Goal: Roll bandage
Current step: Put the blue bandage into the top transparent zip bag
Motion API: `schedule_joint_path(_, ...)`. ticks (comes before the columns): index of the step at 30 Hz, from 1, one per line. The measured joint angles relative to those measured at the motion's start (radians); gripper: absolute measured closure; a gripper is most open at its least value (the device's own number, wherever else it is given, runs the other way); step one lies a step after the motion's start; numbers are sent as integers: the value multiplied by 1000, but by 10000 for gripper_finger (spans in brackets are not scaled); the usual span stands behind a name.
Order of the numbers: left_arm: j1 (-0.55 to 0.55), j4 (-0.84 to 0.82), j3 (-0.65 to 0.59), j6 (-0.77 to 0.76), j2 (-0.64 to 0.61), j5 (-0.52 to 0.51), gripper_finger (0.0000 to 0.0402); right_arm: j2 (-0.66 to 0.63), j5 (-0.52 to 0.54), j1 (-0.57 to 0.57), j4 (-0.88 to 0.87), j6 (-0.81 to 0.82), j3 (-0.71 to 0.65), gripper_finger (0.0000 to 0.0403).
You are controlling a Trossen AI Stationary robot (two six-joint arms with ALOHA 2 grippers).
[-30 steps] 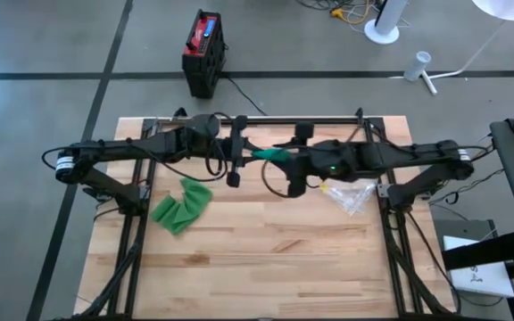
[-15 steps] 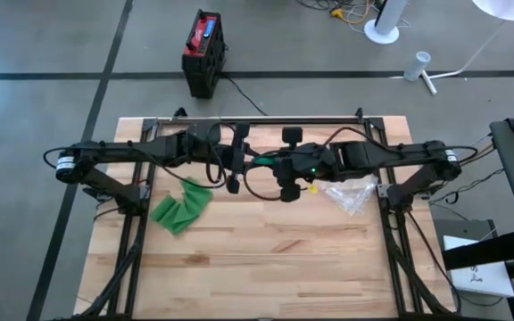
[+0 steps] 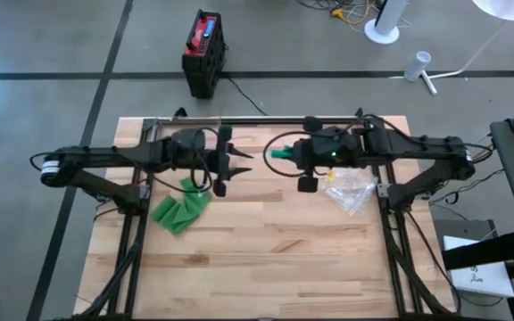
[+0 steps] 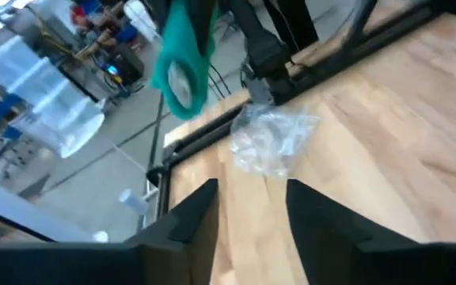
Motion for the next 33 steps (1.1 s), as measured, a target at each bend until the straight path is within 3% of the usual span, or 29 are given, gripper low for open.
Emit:
schedule_joint_path(4,9,266,-165,-43,-12,3,236,-17,81,-44,-147,166,-56,373)
schedule_joint_path(10,18,670,-334,-77,57,9,201,-13,65,-150,-366,550,-267,374)
schedule_joint_path(12,26,652,-333,-74,74,6,189,-16,4,-190,-429,652,-351,373)
schedule_joint_path(18,36,363,-209,-102,75,10,165,10,-162,-242,-430,819,-556,375)
schedule_joint_path(22,35,330,-179,-102,75,68,164,83,-188,-246,-413,843,-605,375)
schedule_joint_path(25,35,386,-181,-115,81,170,169,141,-255,-236,-297,750,-593,372)
schedule_joint_path(30,32,520,-173,-155,142,424,173,169,-424,-226,55,514,-462,375)
schedule_joint_path(33,30,562,-145,-180,205,562,173,157,-380,-218,50,447,-358,376)
